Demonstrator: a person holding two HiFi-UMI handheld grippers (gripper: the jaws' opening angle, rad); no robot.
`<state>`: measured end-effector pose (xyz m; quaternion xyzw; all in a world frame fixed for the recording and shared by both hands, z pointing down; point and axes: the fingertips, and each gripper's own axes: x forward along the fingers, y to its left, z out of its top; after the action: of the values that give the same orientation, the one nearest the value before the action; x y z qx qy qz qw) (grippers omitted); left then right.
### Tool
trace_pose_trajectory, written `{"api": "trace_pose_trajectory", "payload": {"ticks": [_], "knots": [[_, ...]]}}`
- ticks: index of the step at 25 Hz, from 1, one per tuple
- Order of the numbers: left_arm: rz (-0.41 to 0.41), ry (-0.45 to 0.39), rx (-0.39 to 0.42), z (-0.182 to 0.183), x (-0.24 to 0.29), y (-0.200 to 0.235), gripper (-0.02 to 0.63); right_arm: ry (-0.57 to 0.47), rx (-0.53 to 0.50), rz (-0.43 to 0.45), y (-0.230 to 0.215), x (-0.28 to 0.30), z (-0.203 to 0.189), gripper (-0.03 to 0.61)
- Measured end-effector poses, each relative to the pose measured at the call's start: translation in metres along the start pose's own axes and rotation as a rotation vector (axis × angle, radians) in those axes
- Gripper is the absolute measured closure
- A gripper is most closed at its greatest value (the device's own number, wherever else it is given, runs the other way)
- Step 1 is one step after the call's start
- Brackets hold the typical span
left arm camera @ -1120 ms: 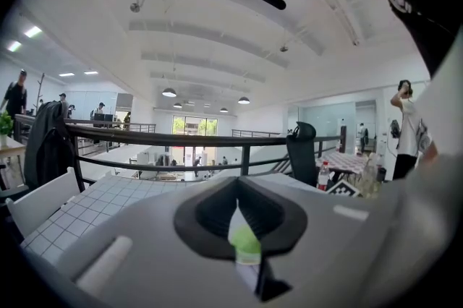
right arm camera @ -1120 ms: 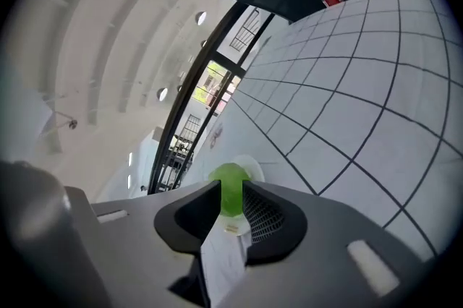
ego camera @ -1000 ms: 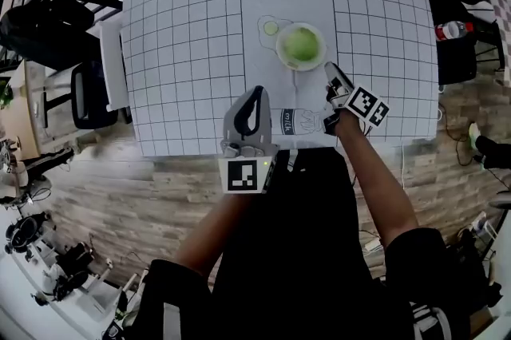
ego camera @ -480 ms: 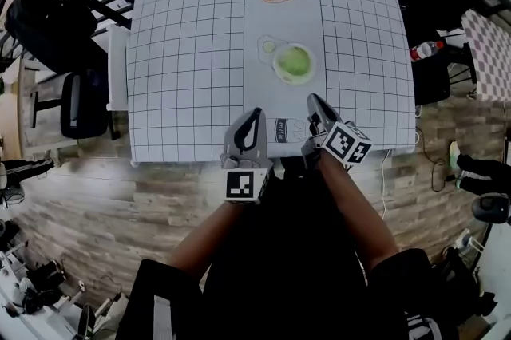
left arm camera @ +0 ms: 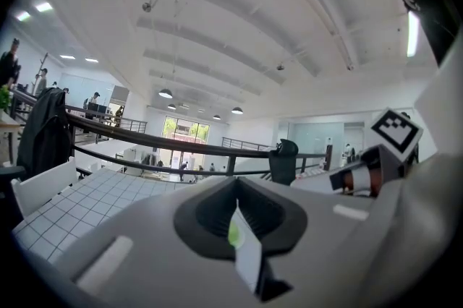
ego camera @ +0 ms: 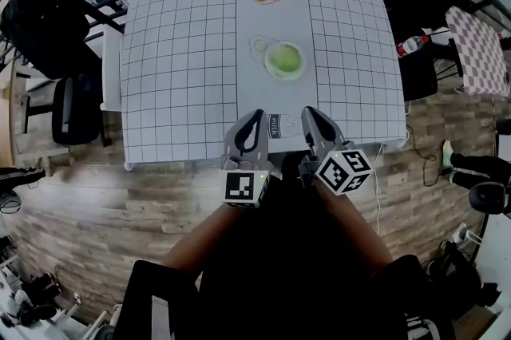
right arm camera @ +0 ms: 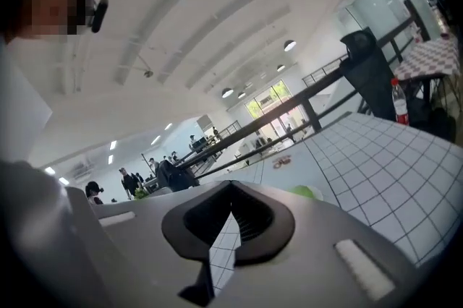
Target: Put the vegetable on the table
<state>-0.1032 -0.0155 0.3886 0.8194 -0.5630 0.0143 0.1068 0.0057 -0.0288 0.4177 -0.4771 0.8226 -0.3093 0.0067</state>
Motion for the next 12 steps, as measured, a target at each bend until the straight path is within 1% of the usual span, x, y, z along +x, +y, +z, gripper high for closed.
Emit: {"api": "trace_pose_trajectory", "payload": {"ticks": [3, 5, 7, 9, 12], "knots": [[-0.002, -0.014, 0.011, 0.007, 0.002, -0.012, 0.606, -0.042, -0.118, -0.013, 0.009, -0.018, 0.016, 0.58], [0.01, -0.031, 0.03, 0.016, 0.006, -0.019, 0.606, -0.067, -0.198, -0.033, 0.007, -0.028, 0.032, 0.58], [0.016, -0.029, 0.03, 0.023, 0.009, -0.033, 0.606, -0.085, -0.26, -0.058, 0.0, -0.038, 0.05, 0.58], [0.003, -0.041, 0.029, 0.033, 0.012, -0.052, 0.606, -0.105, -0.289, -0.062, -0.004, -0.049, 0.068, 0.58], [-0.017, -0.088, 0.029, 0.051, 0.017, -0.076, 0.606, -0.15, -0.318, -0.063, -0.003, -0.067, 0.089, 0.58]]}}
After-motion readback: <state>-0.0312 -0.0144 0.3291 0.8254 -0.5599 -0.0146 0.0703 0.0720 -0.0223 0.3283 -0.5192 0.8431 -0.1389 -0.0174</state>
